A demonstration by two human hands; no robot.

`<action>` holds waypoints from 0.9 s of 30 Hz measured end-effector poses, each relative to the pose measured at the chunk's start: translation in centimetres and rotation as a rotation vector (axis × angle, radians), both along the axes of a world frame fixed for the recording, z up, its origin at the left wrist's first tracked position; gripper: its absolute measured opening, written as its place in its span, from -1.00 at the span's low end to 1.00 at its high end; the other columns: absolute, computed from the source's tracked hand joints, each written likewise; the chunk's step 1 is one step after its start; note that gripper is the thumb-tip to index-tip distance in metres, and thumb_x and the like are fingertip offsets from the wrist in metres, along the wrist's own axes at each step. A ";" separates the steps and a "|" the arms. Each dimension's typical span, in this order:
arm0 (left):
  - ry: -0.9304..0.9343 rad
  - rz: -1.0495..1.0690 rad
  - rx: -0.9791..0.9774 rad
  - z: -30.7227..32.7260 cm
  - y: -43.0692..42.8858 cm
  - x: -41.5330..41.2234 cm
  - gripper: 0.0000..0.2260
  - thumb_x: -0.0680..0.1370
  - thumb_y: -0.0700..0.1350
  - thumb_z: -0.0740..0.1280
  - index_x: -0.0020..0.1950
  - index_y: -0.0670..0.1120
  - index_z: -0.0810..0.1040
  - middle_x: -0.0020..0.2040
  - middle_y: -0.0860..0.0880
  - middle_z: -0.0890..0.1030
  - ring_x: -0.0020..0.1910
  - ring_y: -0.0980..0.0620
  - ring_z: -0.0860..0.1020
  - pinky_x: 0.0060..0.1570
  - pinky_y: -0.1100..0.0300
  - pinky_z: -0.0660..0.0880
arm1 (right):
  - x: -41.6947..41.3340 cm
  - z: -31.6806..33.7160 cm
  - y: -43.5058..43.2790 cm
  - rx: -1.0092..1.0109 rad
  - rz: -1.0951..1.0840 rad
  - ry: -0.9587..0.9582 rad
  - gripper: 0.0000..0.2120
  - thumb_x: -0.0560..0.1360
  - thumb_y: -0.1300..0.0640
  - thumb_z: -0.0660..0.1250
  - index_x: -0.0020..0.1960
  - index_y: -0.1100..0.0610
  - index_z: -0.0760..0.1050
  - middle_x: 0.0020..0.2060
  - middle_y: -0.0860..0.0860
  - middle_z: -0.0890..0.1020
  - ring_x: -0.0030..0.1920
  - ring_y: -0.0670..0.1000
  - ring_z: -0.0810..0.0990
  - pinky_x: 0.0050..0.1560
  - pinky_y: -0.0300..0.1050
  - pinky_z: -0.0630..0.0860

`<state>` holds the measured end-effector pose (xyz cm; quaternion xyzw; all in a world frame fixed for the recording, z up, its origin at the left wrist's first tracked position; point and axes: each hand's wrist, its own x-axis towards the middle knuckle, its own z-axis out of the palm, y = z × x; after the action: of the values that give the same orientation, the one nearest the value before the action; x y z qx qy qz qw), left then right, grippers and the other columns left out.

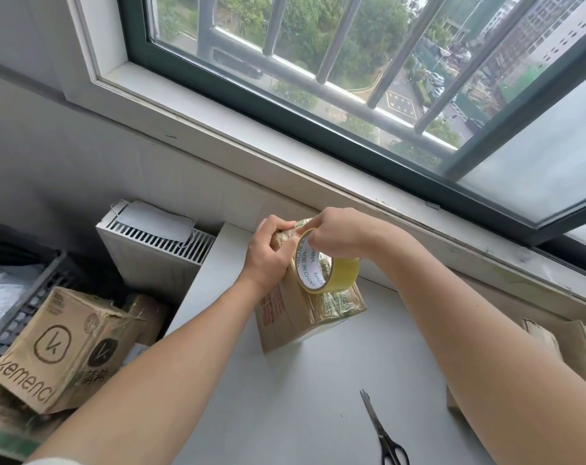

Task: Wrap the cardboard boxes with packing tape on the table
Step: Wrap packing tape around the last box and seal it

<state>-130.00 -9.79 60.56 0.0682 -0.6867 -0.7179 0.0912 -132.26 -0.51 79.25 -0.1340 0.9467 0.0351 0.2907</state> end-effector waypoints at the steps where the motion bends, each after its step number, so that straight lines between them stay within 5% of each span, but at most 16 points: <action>1: 0.003 0.005 0.007 -0.1 0.1 0.0 -0.80 0.41 0.17 0.31 0.00 0.19 0.57 0.08 -0.05 0.63 0.04 0.02 0.60 0.01 0.18 0.52 | 0.0 -0.1 0.0 0.000 0.002 0.007 -0.61 0.57 0.11 0.13 0.30 0.02 0.59 -0.03 0.08 0.66 -0.08 0.11 0.60 -0.30 -0.14 0.44; 8: -0.010 0.022 0.043 -0.2 0.5 -0.1 -0.91 0.48 0.03 0.34 -0.05 0.20 0.56 -0.05 -0.06 0.59 -0.18 0.13 0.50 -0.18 0.34 0.39 | 0.5 -0.4 -0.4 0.029 0.030 0.058 -0.62 0.57 0.07 0.15 0.32 -0.01 0.58 0.00 0.08 0.65 0.03 0.13 0.61 -0.13 -0.11 0.51; 13: -0.021 0.026 0.066 -0.9 0.5 0.0 -0.89 0.45 0.10 0.33 -0.05 0.23 0.58 0.02 -0.06 0.62 -0.03 0.01 0.58 -0.01 0.15 0.49 | 1.0 -0.3 -0.2 -0.027 0.040 0.064 -0.61 0.55 -0.09 0.21 0.32 -0.08 0.57 -0.06 0.02 0.66 -0.05 0.05 0.61 -0.16 -0.13 0.53; 16: -0.023 0.014 0.057 -1.0 0.3 0.0 -0.84 0.43 -0.03 0.29 -0.08 0.23 0.56 -0.08 -0.01 0.56 -0.14 0.05 0.50 -0.08 0.12 0.42 | 2.8 -0.2 0.7 -0.267 -0.043 0.067 -0.51 0.50 -0.07 0.30 0.43 -0.19 0.44 -0.04 -0.09 0.63 -0.07 -0.07 0.58 -0.17 -0.16 0.47; 20: -0.002 0.034 0.073 -0.6 0.3 0.2 -0.81 0.39 0.10 0.27 -0.04 0.23 0.59 0.03 -0.09 0.62 -0.01 -0.06 0.60 0.02 -0.02 0.58 | 6.3 -1.6 2.4 -0.551 -0.210 0.185 -0.41 0.46 0.02 0.39 0.47 -0.19 0.37 -0.12 -0.20 0.63 -0.07 -0.24 0.58 -0.13 -0.35 0.45; 27: 0.000 0.068 -0.005 -0.5 0.4 0.5 -0.89 0.47 -0.02 0.33 -0.03 0.15 0.58 0.07 0.04 0.66 0.07 0.03 0.61 0.16 0.00 0.57 | 8.8 -0.1 4.4 -0.454 -0.266 0.185 -0.53 0.48 -0.07 0.39 0.39 -0.19 0.48 -0.05 -0.17 0.65 -0.20 -0.22 0.65 -0.10 -0.25 0.61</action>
<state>-129.51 -9.43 60.06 0.0912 -0.6857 -0.7128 0.1158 -123.49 3.89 79.12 -0.0663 0.9621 -0.2043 0.1677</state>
